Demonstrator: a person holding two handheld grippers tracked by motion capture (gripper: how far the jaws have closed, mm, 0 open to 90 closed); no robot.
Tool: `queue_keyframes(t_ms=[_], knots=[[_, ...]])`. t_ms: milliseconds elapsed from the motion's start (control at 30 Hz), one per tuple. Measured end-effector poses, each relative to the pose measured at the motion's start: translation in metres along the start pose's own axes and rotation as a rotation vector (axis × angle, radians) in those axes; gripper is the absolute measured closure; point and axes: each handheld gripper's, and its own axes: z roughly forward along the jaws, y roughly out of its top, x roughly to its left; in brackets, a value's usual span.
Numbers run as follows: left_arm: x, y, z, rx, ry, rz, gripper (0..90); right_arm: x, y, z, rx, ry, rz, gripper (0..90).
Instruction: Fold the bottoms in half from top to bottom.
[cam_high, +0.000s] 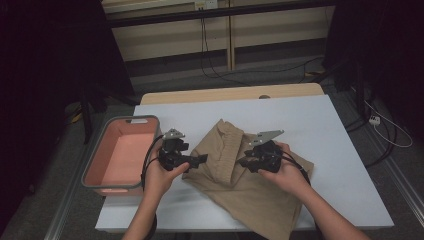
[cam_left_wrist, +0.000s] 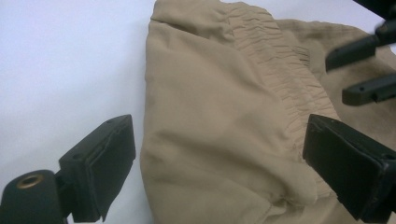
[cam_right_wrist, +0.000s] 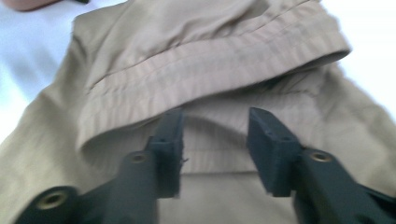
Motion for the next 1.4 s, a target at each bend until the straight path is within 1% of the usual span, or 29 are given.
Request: queue_keyframes(t_ms=[67,133,167,233,267,300,333,367,433,533,700,733,800,833,900,1000,1067,1100,1133,1167,1200,1267,1300,1333,1400], knots=[[0.000,0.000,0.000,0.000,0.003,0.003,9.3,-0.004,0.004,0.002,-0.004,-0.008,0.007,50.0],[0.001,0.000,0.000,-0.003,0.010,0.007,8.8,-0.006,0.006,0.003,-0.004,-0.006,0.010,49.2],[0.001,-0.001,0.000,-0.009,0.009,0.000,8.5,-0.010,0.009,0.005,-0.003,-0.005,0.009,47.9],[0.001,-0.001,-0.001,-0.006,0.012,0.010,8.4,-0.014,0.013,0.008,-0.003,-0.020,0.015,43.1],[0.001,-0.001,-0.001,-0.006,0.012,0.010,8.4,-0.014,0.013,0.008,-0.003,-0.020,0.015,43.1],[0.001,-0.001,-0.001,-0.007,0.011,0.013,8.3,-0.019,0.017,0.010,0.000,-0.033,0.026,39.8],[0.001,0.000,-0.001,-0.005,0.011,0.013,8.3,-0.021,0.018,0.011,0.000,-0.042,0.033,38.8],[0.001,0.000,-0.001,-0.003,0.011,0.017,8.3,-0.024,0.020,0.012,-0.001,-0.044,0.039,38.5],[0.000,-0.001,0.001,-0.004,0.011,0.012,8.3,-0.028,0.023,0.012,-0.008,-0.045,0.056,37.6],[0.000,-0.001,0.002,0.007,0.008,0.022,8.2,-0.032,0.029,0.013,-0.018,-0.056,0.071,36.7],[0.000,-0.001,0.001,0.000,0.006,0.018,8.3,-0.037,0.036,0.019,0.000,-0.078,0.063,34.0],[0.000,-0.001,0.001,0.000,0.007,0.018,8.3,-0.037,0.037,0.021,-0.002,-0.076,0.065,31.9],[0.000,-0.002,0.001,0.001,0.008,0.018,8.3,-0.038,0.039,0.024,-0.031,-0.055,0.084,31.4],[0.000,-0.002,0.002,0.003,0.008,0.024,8.3,-0.038,0.040,0.027,-0.035,-0.063,0.085,30.6],[-0.001,-0.002,0.003,0.006,0.007,0.020,8.3,-0.038,0.041,0.033,-0.026,-0.074,0.079,28.5],[-0.002,-0.003,0.004,0.009,0.003,0.022,8.3,-0.038,0.042,0.043,0.014,-0.100,0.057,26.1],[-0.002,-0.003,0.004,0.012,0.000,0.026,8.3,-0.039,0.043,0.045,0.016,-0.107,0.061,25.6],[-0.002,-0.003,0.004,0.010,0.000,0.023,8.3,-0.042,0.043,0.048,0.006,-0.115,0.080,23.1],[-0.001,-0.003,0.005,0.012,-0.001,0.022,8.3,-0.045,0.043,0.050,0.002,-0.116,0.090,22.6],[-0.001,-0.003,0.005,0.012,-0.001,0.022,8.3,-0.045,0.043,0.050,0.002,-0.116,0.090,22.6],[-0.001,-0.004,0.005,0.015,0.000,0.019,8.3,-0.049,0.042,0.054,0.010,-0.116,0.093,22.4],[0.000,-0.004,0.005,0.013,0.002,0.018,8.3,-0.053,0.041,0.057,0.002,-0.094,0.110,22.5],[0.000,-0.004,0.005,0.013,0.002,0.018,8.3,-0.053,0.041,0.057,0.002,-0.094,0.110,22.5],[0.000,-0.004,0.005,0.012,0.001,0.018,8.3,-0.056,0.039,0.061,0.010,-0.076,0.130,23.7],[0.000,-0.004,0.005,0.014,0.002,0.021,8.4,-0.056,0.037,0.065,0.022,-0.069,0.122,30.3]])
